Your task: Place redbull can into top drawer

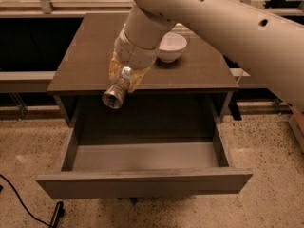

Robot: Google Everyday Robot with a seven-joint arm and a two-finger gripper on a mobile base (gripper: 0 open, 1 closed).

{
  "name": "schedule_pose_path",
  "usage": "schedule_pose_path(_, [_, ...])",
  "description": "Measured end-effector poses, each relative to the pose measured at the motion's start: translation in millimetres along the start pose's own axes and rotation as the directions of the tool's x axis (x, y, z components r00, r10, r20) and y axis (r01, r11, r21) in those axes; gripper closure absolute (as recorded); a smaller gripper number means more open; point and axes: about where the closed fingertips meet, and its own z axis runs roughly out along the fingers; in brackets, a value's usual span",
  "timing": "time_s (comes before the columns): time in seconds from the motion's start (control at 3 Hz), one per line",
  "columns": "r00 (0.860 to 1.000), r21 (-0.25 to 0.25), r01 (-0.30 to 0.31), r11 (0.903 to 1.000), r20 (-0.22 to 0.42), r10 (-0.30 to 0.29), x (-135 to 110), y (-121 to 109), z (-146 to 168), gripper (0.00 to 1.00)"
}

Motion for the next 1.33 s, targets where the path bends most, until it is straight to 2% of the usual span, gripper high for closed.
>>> schedule_pose_path(0.33, [0.996, 0.001, -0.08, 0.9968, -0.024, 0.08, -9, 31, 30, 1.0])
schedule_pose_path(0.67, [0.988, -0.017, -0.148, 0.9888, -0.046, 0.147, -17, 65, 70, 1.0])
schedule_pose_path(1.0, [0.984, -0.018, -0.171, 0.985, -0.061, 0.17, -16, 82, 102, 1.0])
schedule_pose_path(1.33, [0.98, -0.012, -0.188, 0.982, -0.07, 0.187, -6, 88, 125, 1.0])
